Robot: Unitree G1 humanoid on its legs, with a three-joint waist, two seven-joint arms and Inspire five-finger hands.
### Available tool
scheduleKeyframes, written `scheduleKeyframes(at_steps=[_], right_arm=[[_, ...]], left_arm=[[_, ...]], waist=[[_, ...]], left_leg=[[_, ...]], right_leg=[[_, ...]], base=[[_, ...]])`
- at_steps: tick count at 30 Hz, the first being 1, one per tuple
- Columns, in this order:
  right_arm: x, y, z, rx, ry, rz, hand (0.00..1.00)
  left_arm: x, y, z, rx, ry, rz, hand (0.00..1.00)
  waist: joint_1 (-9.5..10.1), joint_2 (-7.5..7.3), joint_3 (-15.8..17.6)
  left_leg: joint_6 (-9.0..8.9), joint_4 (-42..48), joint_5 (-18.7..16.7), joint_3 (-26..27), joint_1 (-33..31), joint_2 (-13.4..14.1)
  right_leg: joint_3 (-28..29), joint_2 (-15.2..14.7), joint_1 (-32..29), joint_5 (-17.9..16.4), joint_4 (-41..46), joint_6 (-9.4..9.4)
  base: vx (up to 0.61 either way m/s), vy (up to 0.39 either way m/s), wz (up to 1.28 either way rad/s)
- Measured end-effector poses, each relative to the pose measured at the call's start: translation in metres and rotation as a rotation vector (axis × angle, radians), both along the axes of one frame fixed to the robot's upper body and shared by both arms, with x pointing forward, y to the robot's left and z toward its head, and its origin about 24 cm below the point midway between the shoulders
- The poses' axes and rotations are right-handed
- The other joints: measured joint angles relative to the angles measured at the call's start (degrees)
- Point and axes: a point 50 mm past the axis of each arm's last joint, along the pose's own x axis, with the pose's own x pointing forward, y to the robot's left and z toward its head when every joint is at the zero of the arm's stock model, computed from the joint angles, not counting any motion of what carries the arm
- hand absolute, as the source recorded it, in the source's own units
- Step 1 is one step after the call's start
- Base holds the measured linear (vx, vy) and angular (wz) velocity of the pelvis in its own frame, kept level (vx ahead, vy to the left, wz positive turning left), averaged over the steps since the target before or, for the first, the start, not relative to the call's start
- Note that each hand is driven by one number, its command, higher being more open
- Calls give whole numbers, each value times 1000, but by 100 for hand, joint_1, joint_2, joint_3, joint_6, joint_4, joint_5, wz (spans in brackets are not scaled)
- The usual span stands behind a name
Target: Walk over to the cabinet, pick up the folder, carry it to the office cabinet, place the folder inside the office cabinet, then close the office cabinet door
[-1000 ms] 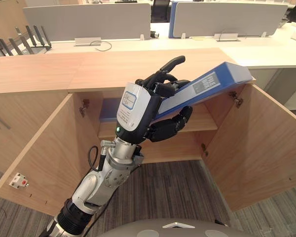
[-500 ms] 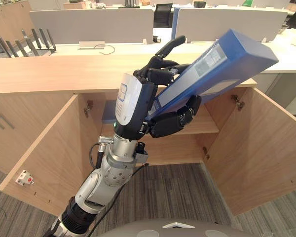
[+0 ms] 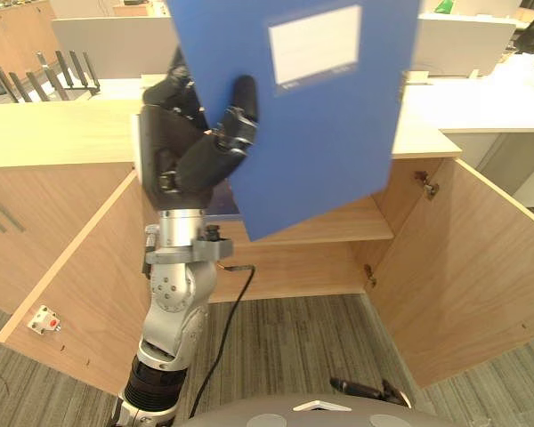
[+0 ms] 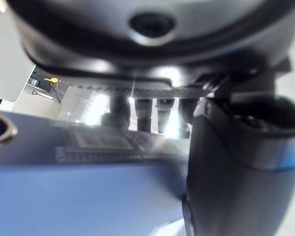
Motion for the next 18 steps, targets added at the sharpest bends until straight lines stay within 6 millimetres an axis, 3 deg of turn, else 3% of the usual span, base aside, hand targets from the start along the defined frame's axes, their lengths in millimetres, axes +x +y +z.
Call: scheduleKeyframes(at_steps=[6, 12, 15, 18], right_arm=[[43, 21, 21, 45, -216, 17, 100], [67, 21, 41, 89, -367, -59, 100], [88, 17, 68, 130, -533, -129, 100], [112, 6, 109, 164, -779, -238, 100]], left_arm=[[0, 8, -4, -70, 27, -22, 0], [0, 24, -6, -143, 35, 30, 0], [-3, 33, -14, -152, 64, 72, 0], [-8, 43, -23, -180, 102, 116, 0]], waist=[[12, 1, -1], [2, 27, 19], [-3, 44, 32], [11, 66, 45]], left_leg=[[28, -1, 20, -19, -15, -2], [50, 1, 35, -7, -89, 0], [7, 8, 7, -2, -89, 0], [-1, 19, 1, -3, -90, 1]], right_leg=[[-20, 0, -24, 3, 44, -10], [-9, -5, -138, -17, 95, -41], [-1, -7, -144, -17, 93, -41], [-3, -6, -143, -16, 85, -40]], base=[[-3, -1, 1], [-6, 0, 0], [0, 0, 0], [0, 0, 0]])
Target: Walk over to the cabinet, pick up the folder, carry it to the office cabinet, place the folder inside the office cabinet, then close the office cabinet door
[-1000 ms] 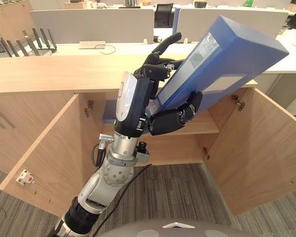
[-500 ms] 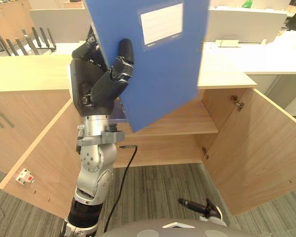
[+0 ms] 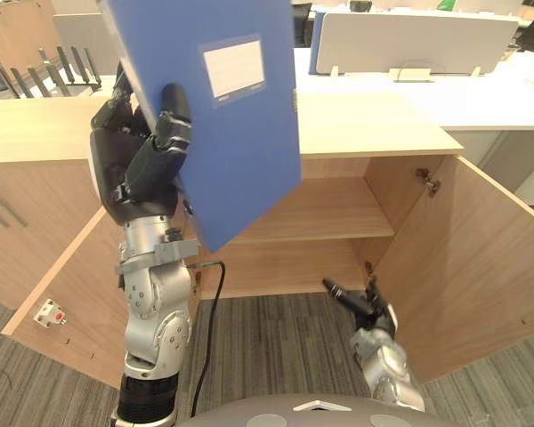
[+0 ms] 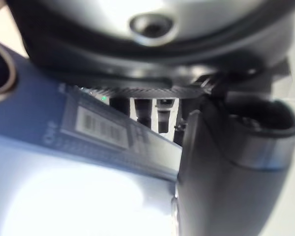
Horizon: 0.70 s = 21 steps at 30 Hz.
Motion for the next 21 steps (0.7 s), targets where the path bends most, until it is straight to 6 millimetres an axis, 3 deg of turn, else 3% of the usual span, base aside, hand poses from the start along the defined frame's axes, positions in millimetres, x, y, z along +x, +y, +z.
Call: scheduleKeyframes(at_steps=[3, 6, 10, 15, 21], right_arm=[[16, -17, 47, 31, -273, -133, 100], [21, -30, 79, 47, -460, -208, 100], [25, -39, 107, 123, -644, -247, 100], [40, -42, 143, 197, -861, -159, 100], [65, -39, 198, 83, -1047, 51, 100]], left_arm=[[-4, 12, -5, -23, 20, 60, 0], [-7, 18, -3, -28, 7, 89, 0], [-12, 22, 4, -28, -31, 98, 0], [-11, 20, 5, -10, -54, 53, 0], [-11, 17, 6, 14, -72, 12, 0]], waist=[[15, -5, 2], [15, -11, 6], [8, -17, 9], [13, -26, 36], [122, -42, 127]], left_leg=[[-2, 5, -1, -4, 0, 0], [23, 9, 15, -6, 0, -5], [15, 10, 9, -21, 0, -14], [13, 11, 7, -63, 0, -19], [14, 10, 7, -102, 0, -29]], right_leg=[[-3, 1, 1, 8, -5, 14], [-2, 0, 6, 18, -24, 30], [-16, 1, 41, 29, -96, 46], [-31, 5, 65, 29, -119, 46], [-81, 2, 79, 20, -100, 35]], base=[[10, -3, 0], [0, 0, 0], [0, 0, 0], [1, -6, 2], [-2, -7, 2]])
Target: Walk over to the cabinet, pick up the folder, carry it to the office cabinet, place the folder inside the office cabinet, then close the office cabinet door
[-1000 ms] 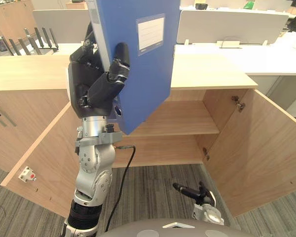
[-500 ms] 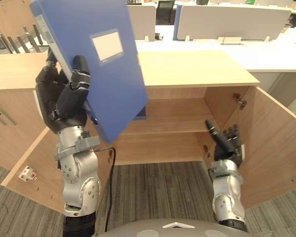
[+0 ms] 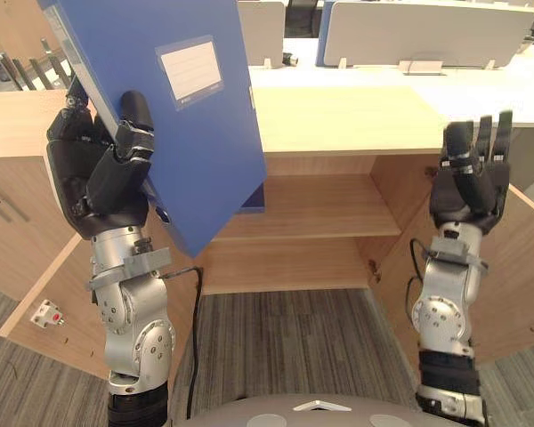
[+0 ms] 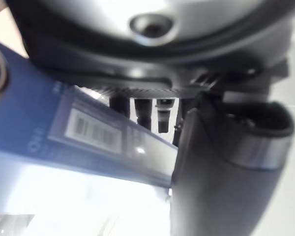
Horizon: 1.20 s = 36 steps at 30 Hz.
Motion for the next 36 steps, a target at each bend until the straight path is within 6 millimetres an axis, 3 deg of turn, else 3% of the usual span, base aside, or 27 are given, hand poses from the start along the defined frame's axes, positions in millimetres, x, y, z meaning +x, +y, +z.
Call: scheduleKeyframes(at_steps=[3, 6, 13, 26, 32, 36], right_arm=[[18, 15, 24, -125, -60, 122, 100], [34, 35, 33, -227, -67, 244, 100], [64, 71, 38, -432, -19, 474, 100], [102, 94, 70, -640, 17, 562, 100], [112, 91, 83, -728, 15, 571, 100], [118, 89, 88, -786, 32, 596, 100]], left_arm=[[3, -9, -2, -1, -3, -81, 0], [6, -18, -4, 0, -1, -142, 0], [11, -47, -6, 56, -14, -346, 0], [11, -54, -1, -30, -71, -437, 0], [12, -58, -3, -122, -76, -533, 0], [13, -61, -7, -181, -53, -617, 0]], waist=[[45, 0, 51], [54, -1, 54], [205, 1, 59], [364, 51, 93], [470, 67, 104], [500, 156, 161]], left_leg=[[13, -1, 9, -68, -20, -25], [32, 0, 22, -112, -45, -58], [79, 0, 55, -260, -116, -106], [89, 1, 86, -357, -174, -130], [98, 2, 95, -396, -209, -142], [113, 1, 108, -409, -205, -143]], right_leg=[[-68, -13, 4, -16, 19, -18], [-107, -32, 4, -14, 16, -15], [-280, -50, 30, -7, 27, -4], [-399, -62, 31, -6, 26, -4], [-433, -64, 18, -3, 22, 0], [-461, -66, 24, -3, 45, -1]], base=[[-3, -6, 11], [13, -1, 8], [-1, -15, 13], [-10, -11, 4], [0, -17, 3], [-22, -17, 2]])
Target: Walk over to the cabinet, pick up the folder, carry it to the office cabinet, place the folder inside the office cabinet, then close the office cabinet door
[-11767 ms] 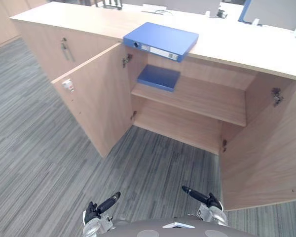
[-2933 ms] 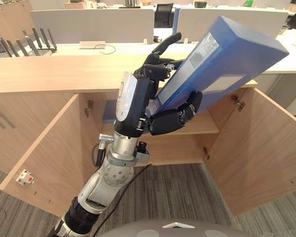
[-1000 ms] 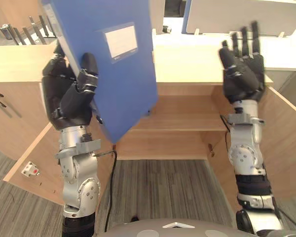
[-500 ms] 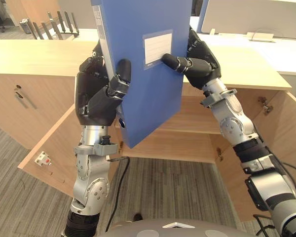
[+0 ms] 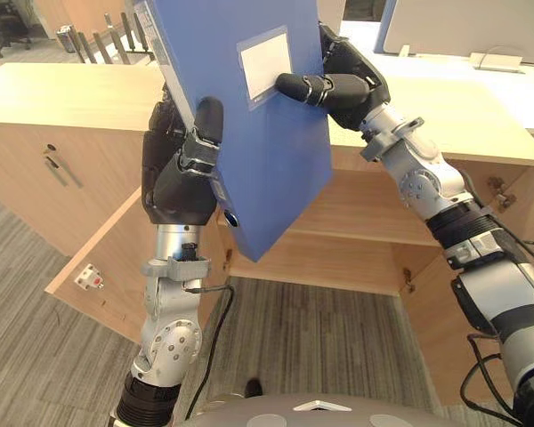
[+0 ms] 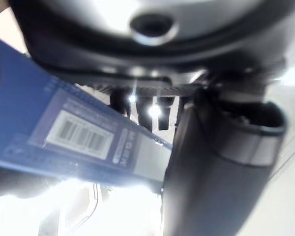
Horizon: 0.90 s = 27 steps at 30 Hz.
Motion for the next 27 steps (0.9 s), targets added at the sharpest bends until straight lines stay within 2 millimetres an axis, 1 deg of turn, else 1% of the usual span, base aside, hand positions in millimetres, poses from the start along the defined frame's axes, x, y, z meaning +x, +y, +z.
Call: scheduleKeyframes(at_steps=[2, 4, 6, 7, 8, 9, 12, 13, 14, 16, 17, 18, 19, 20, 21, 22, 23, 24, 25, 26, 27], right_arm=[[3, 1, -2, -31, 21, 14, 100], [5, -2, -8, -62, 57, 17, 100], [8, -6, -16, -98, 105, 16, 100], [9, -5, -25, -126, 139, 18, 100], [10, -7, -34, -137, 185, 11, 100], [10, -8, -38, -154, 207, 7, 100], [5, -22, -56, -260, 312, 8, 100], [1, -31, -62, -315, 357, 0, 100], [-5, -41, -69, -376, 394, -6, 0], [-18, -54, -79, -443, 443, -3, 0], [-31, -65, -89, -508, 491, 4, 0], [-44, -71, -103, -575, 549, 23, 0], [-51, -70, -112, -603, 580, 44, 0], [-65, -69, -134, -643, 649, 79, 0], [-80, -68, -153, -676, 707, 112, 0], [-87, -66, -161, -686, 730, 131, 0], [-104, -56, -179, -676, 778, 195, 0], [-118, -47, -193, -611, 821, 234, 0], [-123, -44, -198, -574, 827, 233, 0], [-128, -43, -201, -505, 825, 213, 0], [-130, -43, -201, -487, 819, 211, 0]], left_arm=[[2, 1, -4, -8, 18, -31, 0], [4, 0, -9, -19, 47, -63, 0], [7, -1, -15, -9, 76, -97, 0], [12, 0, -20, 0, 90, -112, 0], [17, -1, -23, 15, 107, -138, 0], [18, -2, -24, 29, 114, -148, 0], [22, -5, -37, 52, 180, -198, 0], [24, -7, -41, 85, 201, -227, 0], [25, -6, -43, 150, 199, -252, 0], [25, -3, -44, 253, 189, -291, 0], [26, 0, -44, 352, 175, -334, 0], [26, 4, -42, 458, 162, -382, 0], [26, 5, -42, 510, 159, -402, 0], [26, 7, -42, 606, 143, -440, 0], [24, 6, -43, 677, 139, -472, 0], [23, 6, -45, 693, 143, -485, 0], [21, 4, -46, 725, 139, -499, 0], [19, 7, -42, 747, 125, -498, 0], [16, 9, -41, 753, 117, -493, 0], [10, 12, -39, 743, 101, -479, 0], [6, 14, -38, 732, 97, -473, 0]], waist=[[-2, 21, 12], [6, 26, 13], [20, 25, 11], [26, 25, 11], [36, 25, 11], [54, 25, 11], [128, 29, 8], [151, 28, 8], [157, 28, 8], [157, 28, 8], [165, 26, 6], [171, 16, 0], [165, 4, -7], [155, -33, -30], [156, -39, -33], [158, -35, -31], [162, -38, -29], [151, -43, -25], [142, -37, -23], [133, 0, -27], [128, 16, -32]], left_leg=[[-3, 0, 7, -1, 1, 2], [-5, 0, 11, -1, 0, 3], [-46, -3, -18, 5, -10, 18], [-69, -3, -35, 6, -18, 28], [-76, -1, -38, 12, -20, 38], [-53, 0, -16, 20, -21, 43], [-44, 2, 9, 41, -23, 43], [-44, 3, 9, 27, -29, 43], [-45, 3, 8, 5, -33, 39], [-52, 3, 4, -36, -35, 41], [-65, 3, -5, -57, -35, 54], [-80, 3, -15, -61, -27, 80], [-88, 3, -20, -58, -22, 91], [-110, 3, -35, -35, -13, 102], [-164, 3, -72, -8, -8, 109], [-179, 4, -81, 8, -10, 112], [-198, 4, -94, 50, -13, 129], [-211, 4, -102, 75, -19, 147], [-216, 4, -106, 81, -20, 148], [-227, 2, -113, 81, -24, 151], [-235, 1, -119, 80, -23, 152]], right_leg=[[1, -1, -7, 0, 12, -1], [1, -1, -11, -1, 22, -2], [11, 8, -10, 3, -36, 4], [16, 19, -10, 13, -55, 17], [31, 31, -10, 27, -57, 15], [42, 36, -22, 29, -35, 16], [73, 38, -33, 41, -45, 3], [69, 42, -31, 45, -46, -3], [70, 44, -25, 49, -47, -10], [79, 56, -11, 71, -49, -44], [97, 74, -5, 92, -49, -78], [134, 98, -6, 113, -42, -110], [168, 103, -12, 115, -33, -115], [258, 106, -26, 112, -21, -121], [283, 106, -52, 105, 7, -133], [302, 104, -74, 98, 23, -143], [367, 106, -129, 67, 77, -190], [418, 113, -177, 22, 126, -259], [429, 110, -210, -13, 178, -312], [457, 108, -264, -60, 272, -381], [490, 108, -275, -72, 289, -400]], base=[[-36, -12, 1], [-15, -6, 0], [0, 0, 0], [0, 0, 0], [0, 0, 0], [-4, -5, -7], [0, 0, -4], [6, -13, 6], [8, -17, 8], [7, -16, 10], [3, -20, 8], [0, 0, 0], [-2, -28, -7], [-3, -26, -12], [-6, -21, -14], [-21, -21, -19], [-24, -23, -21], [-22, -24, -20], [-12, -22, -12], [-8, -14, -5], [-2, -10, -6]])
